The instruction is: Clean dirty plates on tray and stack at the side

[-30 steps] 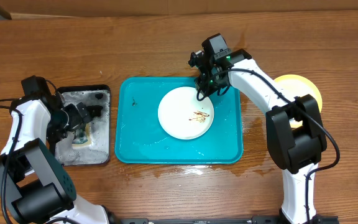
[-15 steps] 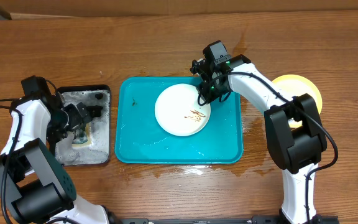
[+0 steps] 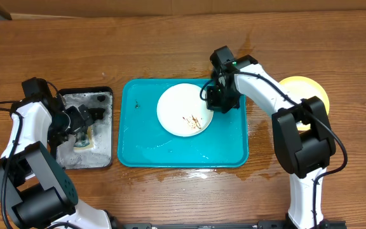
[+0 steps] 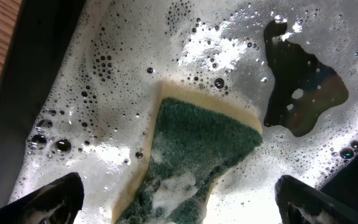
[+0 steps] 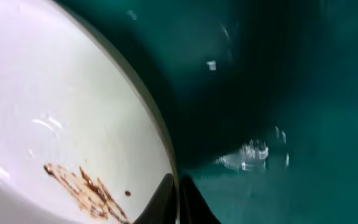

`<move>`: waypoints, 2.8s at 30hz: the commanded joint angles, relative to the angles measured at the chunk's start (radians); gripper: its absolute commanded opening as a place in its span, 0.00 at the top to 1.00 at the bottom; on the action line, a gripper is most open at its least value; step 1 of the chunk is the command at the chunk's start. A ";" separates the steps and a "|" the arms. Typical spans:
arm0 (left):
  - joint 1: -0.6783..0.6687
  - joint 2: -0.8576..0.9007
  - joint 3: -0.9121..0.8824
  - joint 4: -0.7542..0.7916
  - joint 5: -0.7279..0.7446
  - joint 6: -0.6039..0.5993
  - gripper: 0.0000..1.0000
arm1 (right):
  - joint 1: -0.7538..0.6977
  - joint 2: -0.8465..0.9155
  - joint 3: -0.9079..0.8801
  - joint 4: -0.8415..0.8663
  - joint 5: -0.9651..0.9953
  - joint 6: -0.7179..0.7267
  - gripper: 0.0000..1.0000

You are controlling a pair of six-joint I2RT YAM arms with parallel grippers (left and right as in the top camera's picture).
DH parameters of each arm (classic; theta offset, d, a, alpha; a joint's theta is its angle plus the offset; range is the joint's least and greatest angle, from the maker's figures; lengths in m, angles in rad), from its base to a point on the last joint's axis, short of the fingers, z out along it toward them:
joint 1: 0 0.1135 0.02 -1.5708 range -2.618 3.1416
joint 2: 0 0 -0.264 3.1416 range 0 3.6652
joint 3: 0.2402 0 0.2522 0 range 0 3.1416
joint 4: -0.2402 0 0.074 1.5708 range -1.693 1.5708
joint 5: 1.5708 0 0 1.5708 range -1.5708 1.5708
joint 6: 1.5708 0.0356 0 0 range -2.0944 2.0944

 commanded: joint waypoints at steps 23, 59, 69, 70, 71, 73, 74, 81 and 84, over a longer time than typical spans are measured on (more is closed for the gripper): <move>-0.005 -0.021 0.010 0.001 0.006 0.019 0.00 | 0.047 -0.020 -0.004 -0.141 -0.180 0.057 0.53; -0.005 -0.021 0.010 0.001 0.006 0.019 0.00 | 0.142 -0.016 0.005 0.334 0.194 -0.539 0.54; -0.005 -0.021 0.010 0.001 0.006 0.019 0.00 | 0.158 -0.016 -0.048 0.338 0.095 -0.540 0.65; -0.005 -0.021 0.010 0.001 0.006 0.019 0.00 | 0.158 -0.016 -0.058 0.339 0.111 -0.540 0.65; -0.005 -0.021 0.010 0.001 0.006 0.019 0.00 | 0.158 -0.016 -0.062 0.337 0.139 -0.540 0.68; -0.005 -0.021 0.010 0.001 0.006 0.019 0.00 | 0.153 -0.017 -0.062 0.328 0.213 -0.539 0.92; -0.005 -0.021 0.010 0.001 0.006 0.019 0.00 | 0.146 -0.025 -0.060 0.320 0.244 -0.529 0.96; -0.005 -0.021 0.010 0.001 0.006 0.019 0.00 | 0.065 -0.116 0.002 0.200 0.243 -0.215 0.96; -0.005 -0.021 0.010 0.001 0.006 0.019 0.00 | 0.026 -0.142 0.002 0.106 0.241 -0.004 0.96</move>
